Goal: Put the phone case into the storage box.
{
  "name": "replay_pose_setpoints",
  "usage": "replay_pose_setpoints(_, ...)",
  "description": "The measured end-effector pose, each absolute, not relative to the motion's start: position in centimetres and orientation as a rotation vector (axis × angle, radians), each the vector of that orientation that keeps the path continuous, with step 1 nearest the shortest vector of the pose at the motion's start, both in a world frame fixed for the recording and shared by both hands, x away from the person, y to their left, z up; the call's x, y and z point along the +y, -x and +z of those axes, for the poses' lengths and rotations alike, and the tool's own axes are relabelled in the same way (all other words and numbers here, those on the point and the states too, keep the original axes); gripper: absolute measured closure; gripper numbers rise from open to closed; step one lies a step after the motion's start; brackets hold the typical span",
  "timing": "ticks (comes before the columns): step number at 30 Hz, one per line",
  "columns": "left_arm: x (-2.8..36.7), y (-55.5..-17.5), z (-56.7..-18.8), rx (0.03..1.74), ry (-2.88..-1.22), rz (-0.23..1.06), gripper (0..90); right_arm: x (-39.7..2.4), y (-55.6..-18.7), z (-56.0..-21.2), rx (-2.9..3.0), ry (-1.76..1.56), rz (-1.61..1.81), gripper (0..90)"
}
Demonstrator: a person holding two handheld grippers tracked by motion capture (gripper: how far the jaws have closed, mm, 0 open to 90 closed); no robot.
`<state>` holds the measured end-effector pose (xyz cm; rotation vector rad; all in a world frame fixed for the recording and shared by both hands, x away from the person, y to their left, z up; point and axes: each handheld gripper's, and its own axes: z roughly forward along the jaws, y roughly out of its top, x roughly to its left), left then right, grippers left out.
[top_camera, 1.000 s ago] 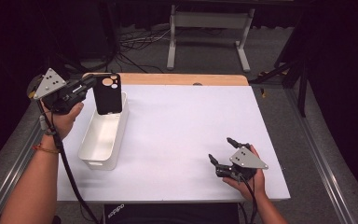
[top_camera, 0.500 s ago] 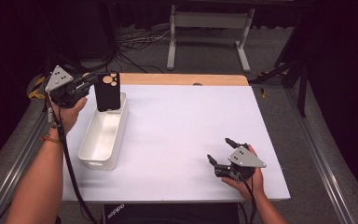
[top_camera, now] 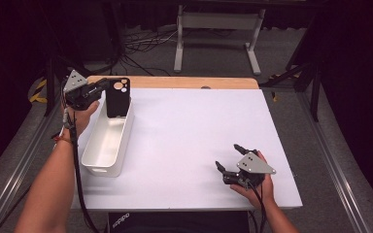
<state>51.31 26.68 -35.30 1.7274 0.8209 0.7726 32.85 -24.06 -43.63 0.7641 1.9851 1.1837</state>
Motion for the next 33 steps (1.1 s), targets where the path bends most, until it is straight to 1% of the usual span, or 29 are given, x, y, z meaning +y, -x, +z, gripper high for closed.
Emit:
replay_pose_setpoints(7, 26.6, -52.0, -36.9, 0.813, -1.773, 0.74, 82.6, -24.1, -33.0, -43.6, 1.98, -0.776, 1.174, 17.2)
replay_pose_setpoints(15, 27.4, -52.1, -37.5, 0.81, -1.755, 0.695, 81.8, -23.9, -32.8, -43.6, 1.991, -0.756, 1.17, 17.2)
replay_pose_setpoints(18, 27.2, -52.3, -37.9, 0.828, -1.797, 0.704, 73.7, -24.0, -32.9, -43.5, 1.987, -0.763, 1.18, 17.2)
replay_pose_setpoints(20, 26.9, -52.3, -38.3, 0.825, -1.828, 0.716, 75.9, -24.0, -32.9, -43.5, 1.985, -0.764, 1.185, 17.2)
replay_pose_setpoints(23, 26.3, -52.5, -39.2, 0.827, -1.889, 0.72, 73.4, -24.0, -32.8, -43.5, 1.986, -0.758, 1.187, 17.2)
replay_pose_setpoints(25, 26.2, -52.6, -39.5, 0.836, -1.908, 0.74, 74.1, -24.0, -32.8, -43.5, 1.989, -0.758, 1.187, 17.2)
replay_pose_setpoints(30, 26.1, -53.0, -39.8, 0.857, -1.943, 0.756, 70.2, -24.1, -32.9, -43.5, 1.99, -0.769, 1.194, 17.3)
replay_pose_setpoints(32, 26.0, -53.2, -39.9, 0.872, -1.972, 0.793, 66.5, -24.1, -32.9, -43.5, 1.99, -0.773, 1.198, 17.3)
replay_pose_setpoints(33, 26.0, -53.3, -40.0, 0.873, -1.971, 0.79, 65.9, -24.0, -32.9, -43.5, 1.99, -0.772, 1.197, 17.3)
